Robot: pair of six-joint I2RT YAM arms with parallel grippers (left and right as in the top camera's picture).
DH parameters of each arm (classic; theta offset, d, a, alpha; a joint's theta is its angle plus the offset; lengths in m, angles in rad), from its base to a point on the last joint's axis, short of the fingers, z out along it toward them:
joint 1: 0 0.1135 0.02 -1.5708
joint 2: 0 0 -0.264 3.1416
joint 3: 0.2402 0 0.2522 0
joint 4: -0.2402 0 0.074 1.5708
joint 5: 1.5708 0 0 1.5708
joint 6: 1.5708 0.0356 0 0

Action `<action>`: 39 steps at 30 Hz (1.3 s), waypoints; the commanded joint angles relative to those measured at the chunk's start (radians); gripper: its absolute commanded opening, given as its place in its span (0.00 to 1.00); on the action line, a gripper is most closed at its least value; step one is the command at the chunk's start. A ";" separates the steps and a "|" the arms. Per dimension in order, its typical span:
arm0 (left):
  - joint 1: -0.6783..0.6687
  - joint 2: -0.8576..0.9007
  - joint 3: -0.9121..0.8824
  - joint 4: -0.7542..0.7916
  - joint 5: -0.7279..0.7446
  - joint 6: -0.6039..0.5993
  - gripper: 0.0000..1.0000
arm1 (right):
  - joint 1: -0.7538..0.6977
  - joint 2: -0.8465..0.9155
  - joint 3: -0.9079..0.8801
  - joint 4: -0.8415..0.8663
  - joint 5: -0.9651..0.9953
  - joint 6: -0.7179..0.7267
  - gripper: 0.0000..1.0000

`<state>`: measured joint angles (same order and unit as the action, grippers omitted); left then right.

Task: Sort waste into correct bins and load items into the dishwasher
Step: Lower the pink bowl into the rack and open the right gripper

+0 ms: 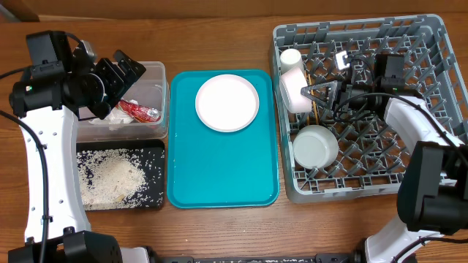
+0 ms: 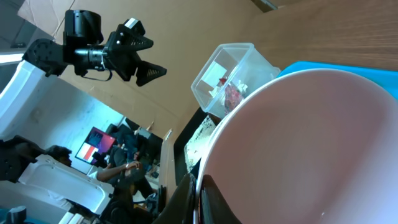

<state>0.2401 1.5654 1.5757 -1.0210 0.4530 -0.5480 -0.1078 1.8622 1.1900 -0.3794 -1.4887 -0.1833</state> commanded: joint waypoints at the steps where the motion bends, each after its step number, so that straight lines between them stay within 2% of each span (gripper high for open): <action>1: 0.002 0.003 0.016 0.001 0.008 0.002 1.00 | 0.002 0.014 -0.006 0.016 -0.008 0.005 0.04; 7: 0.002 0.003 0.016 0.001 0.008 0.002 1.00 | 0.002 0.014 -0.006 0.047 -0.008 0.014 0.04; 12: 0.002 0.003 0.016 0.001 0.007 0.002 1.00 | 0.002 0.014 -0.006 0.092 0.050 0.109 0.04; 19: 0.002 0.003 0.016 0.001 0.008 0.002 1.00 | 0.002 0.014 -0.006 0.126 0.252 0.393 0.04; 24: 0.002 0.003 0.016 0.001 0.008 0.002 1.00 | 0.002 0.014 -0.006 0.156 0.269 0.547 0.04; 30: 0.002 0.003 0.016 0.001 0.007 0.002 1.00 | -0.001 0.014 -0.006 0.155 0.264 0.559 0.05; 34: 0.002 0.003 0.016 0.001 0.008 0.002 1.00 | -0.002 0.014 -0.005 0.155 0.264 0.558 0.11; 39: 0.002 0.003 0.016 0.001 0.007 0.002 1.00 | -0.039 0.014 -0.005 0.159 0.265 0.558 0.12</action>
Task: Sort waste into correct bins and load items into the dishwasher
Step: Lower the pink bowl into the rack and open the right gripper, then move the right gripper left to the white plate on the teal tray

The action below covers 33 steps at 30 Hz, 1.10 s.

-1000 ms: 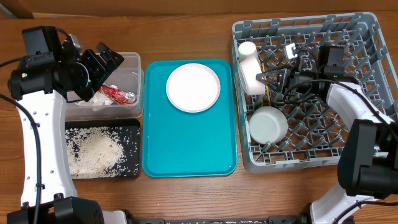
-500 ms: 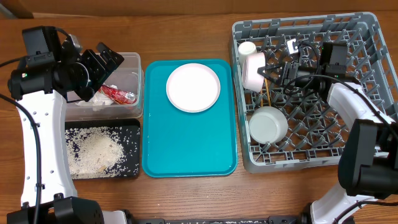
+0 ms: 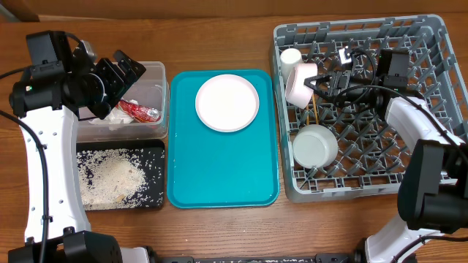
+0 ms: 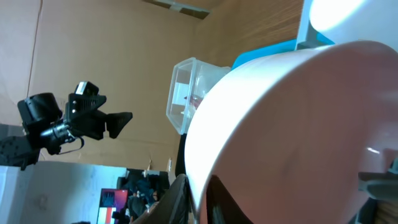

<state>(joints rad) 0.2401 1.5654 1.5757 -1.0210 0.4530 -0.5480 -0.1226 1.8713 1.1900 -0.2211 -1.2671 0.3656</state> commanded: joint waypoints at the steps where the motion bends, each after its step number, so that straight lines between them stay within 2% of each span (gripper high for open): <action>1: 0.002 0.003 0.016 0.001 0.007 0.002 1.00 | -0.039 0.005 -0.005 0.000 0.043 0.010 0.13; 8: 0.002 0.003 0.016 0.001 0.008 0.002 1.00 | -0.143 0.005 -0.003 0.000 0.042 0.029 0.18; 15: 0.002 0.003 0.016 0.001 0.008 0.002 1.00 | -0.182 0.005 -0.003 -0.005 0.044 0.027 0.25; 25: 0.002 0.003 0.016 0.001 0.007 0.002 1.00 | -0.181 0.000 0.000 -0.034 0.088 0.032 0.25; 28: 0.002 0.003 0.016 0.001 0.008 0.002 1.00 | -0.177 -0.014 0.040 -0.132 0.180 0.015 0.24; 33: 0.002 0.003 0.016 0.001 0.008 0.002 1.00 | -0.118 -0.056 0.197 -0.417 0.446 -0.135 0.25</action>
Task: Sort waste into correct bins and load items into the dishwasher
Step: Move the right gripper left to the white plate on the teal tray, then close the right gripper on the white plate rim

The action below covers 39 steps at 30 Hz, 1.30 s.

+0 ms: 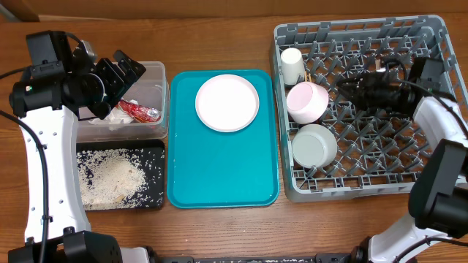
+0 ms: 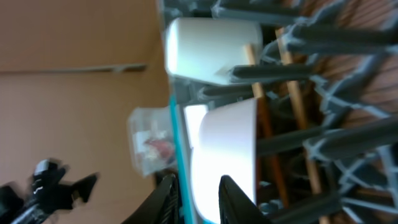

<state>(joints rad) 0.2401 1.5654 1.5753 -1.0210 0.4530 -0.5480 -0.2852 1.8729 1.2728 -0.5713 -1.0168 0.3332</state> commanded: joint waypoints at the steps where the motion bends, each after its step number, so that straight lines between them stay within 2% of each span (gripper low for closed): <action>1: 0.002 0.003 0.017 0.001 0.008 0.002 1.00 | 0.065 -0.063 0.154 -0.129 0.260 -0.134 0.25; 6: 0.002 0.003 0.017 0.001 0.007 0.002 1.00 | 0.224 -0.067 0.342 -0.370 0.571 -0.282 0.25; 12: 0.002 0.003 0.017 0.001 0.008 0.002 1.00 | 0.461 -0.064 0.373 -0.446 0.884 -0.342 0.25; 24: 0.002 0.003 0.017 0.001 0.007 0.002 1.00 | 0.826 -0.062 0.367 -0.364 0.884 -0.338 0.29; 28: 0.002 0.003 0.017 0.001 0.008 0.002 1.00 | 0.904 -0.052 0.367 -0.277 0.916 -0.271 0.29; 39: 0.002 0.003 0.017 0.001 0.008 0.002 1.00 | 0.929 0.047 0.367 -0.200 1.102 -0.156 0.33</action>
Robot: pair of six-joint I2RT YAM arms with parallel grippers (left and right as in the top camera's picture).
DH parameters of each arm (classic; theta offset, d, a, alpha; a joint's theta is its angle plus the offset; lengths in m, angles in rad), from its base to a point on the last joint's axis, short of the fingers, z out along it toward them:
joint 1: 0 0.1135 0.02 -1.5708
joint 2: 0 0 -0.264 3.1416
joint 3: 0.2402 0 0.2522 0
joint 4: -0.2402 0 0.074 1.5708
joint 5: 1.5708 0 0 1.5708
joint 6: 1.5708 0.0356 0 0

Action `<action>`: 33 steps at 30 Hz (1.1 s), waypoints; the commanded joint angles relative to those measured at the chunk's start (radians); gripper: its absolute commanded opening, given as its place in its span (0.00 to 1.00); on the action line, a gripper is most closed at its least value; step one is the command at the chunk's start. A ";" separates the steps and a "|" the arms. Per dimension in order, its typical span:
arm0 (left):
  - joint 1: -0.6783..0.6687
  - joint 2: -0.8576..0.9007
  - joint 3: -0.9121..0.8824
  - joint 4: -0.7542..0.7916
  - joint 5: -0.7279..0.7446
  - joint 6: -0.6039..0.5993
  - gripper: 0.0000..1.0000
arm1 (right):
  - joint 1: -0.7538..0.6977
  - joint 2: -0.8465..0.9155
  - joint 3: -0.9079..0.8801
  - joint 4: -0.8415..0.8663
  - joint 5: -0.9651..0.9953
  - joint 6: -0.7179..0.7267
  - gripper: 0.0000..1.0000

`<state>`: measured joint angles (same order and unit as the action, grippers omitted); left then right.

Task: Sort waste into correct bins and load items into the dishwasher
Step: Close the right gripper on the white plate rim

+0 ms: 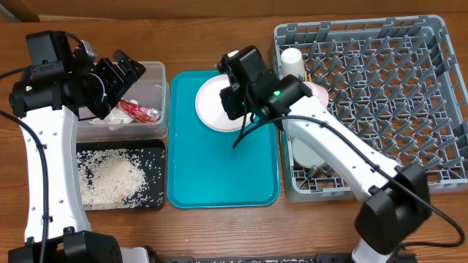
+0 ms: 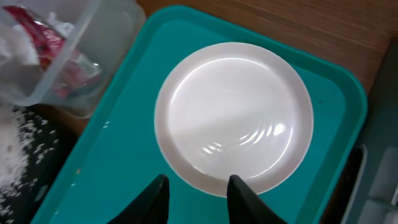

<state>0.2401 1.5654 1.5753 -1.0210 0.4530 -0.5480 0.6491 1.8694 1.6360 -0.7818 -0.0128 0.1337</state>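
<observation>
A white plate (image 2: 234,118) lies on the teal tray (image 1: 219,175). My right gripper (image 2: 198,196) hangs open above the plate's near rim with nothing between its fingers; from overhead it (image 1: 231,109) covers part of the plate (image 1: 212,109). In the grey dish rack (image 1: 439,168) a pink bowl (image 1: 319,91) stands next to a white cup (image 1: 292,62), and a grey bowl (image 1: 307,150) is partly hidden by the right arm. My left gripper (image 1: 130,71) hovers open over the clear bin (image 1: 150,109), holding nothing.
The clear bin holds a red wrapper (image 1: 139,111) and white scraps. In front of it lies a black tray of rice (image 1: 121,179). The teal tray sits between the bins and the rack, which fills the table's right side.
My right gripper has moved from inside the rack, to the right of the pink bowl, over to the teal tray above the white plate. It remains open. The left arm has not moved.
My right gripper held the pink bowl over the rack's left side, then held it tilted beside the white cup. Then the bowl stood in the rack and the gripper was drawn back, open. Now it is over the plate on the tray.
</observation>
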 commanded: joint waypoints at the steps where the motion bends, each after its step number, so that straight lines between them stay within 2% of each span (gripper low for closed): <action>1: 0.002 0.003 0.017 0.001 0.007 0.002 1.00 | -0.007 0.063 0.004 0.015 0.120 0.048 0.33; 3: 0.002 0.003 0.017 0.001 0.008 0.001 1.00 | -0.016 0.097 0.004 0.028 0.164 0.050 0.34; 6: 0.002 0.003 0.017 0.001 0.008 0.002 1.00 | -0.032 0.154 0.004 0.070 0.209 0.050 0.41; 18: 0.002 0.003 0.017 0.001 0.008 0.002 1.00 | -0.140 0.252 0.004 0.149 0.200 0.050 0.43; 20: 0.002 0.003 0.017 0.001 0.007 0.002 1.00 | -0.153 0.254 0.004 0.149 0.138 0.050 0.42; 23: 0.002 0.003 0.017 0.001 0.008 0.002 1.00 | -0.159 0.260 0.004 0.151 0.087 0.050 0.32; 26: 0.002 0.003 0.017 0.001 0.008 0.002 1.00 | -0.159 0.282 0.004 0.154 0.086 0.050 0.27; 33: 0.002 0.003 0.017 0.001 0.008 0.002 1.00 | -0.158 0.352 0.004 0.158 0.085 0.050 0.27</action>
<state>0.2401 1.5654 1.5757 -1.0214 0.4530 -0.5480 0.4923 2.1735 1.6413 -0.6262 0.0845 0.1825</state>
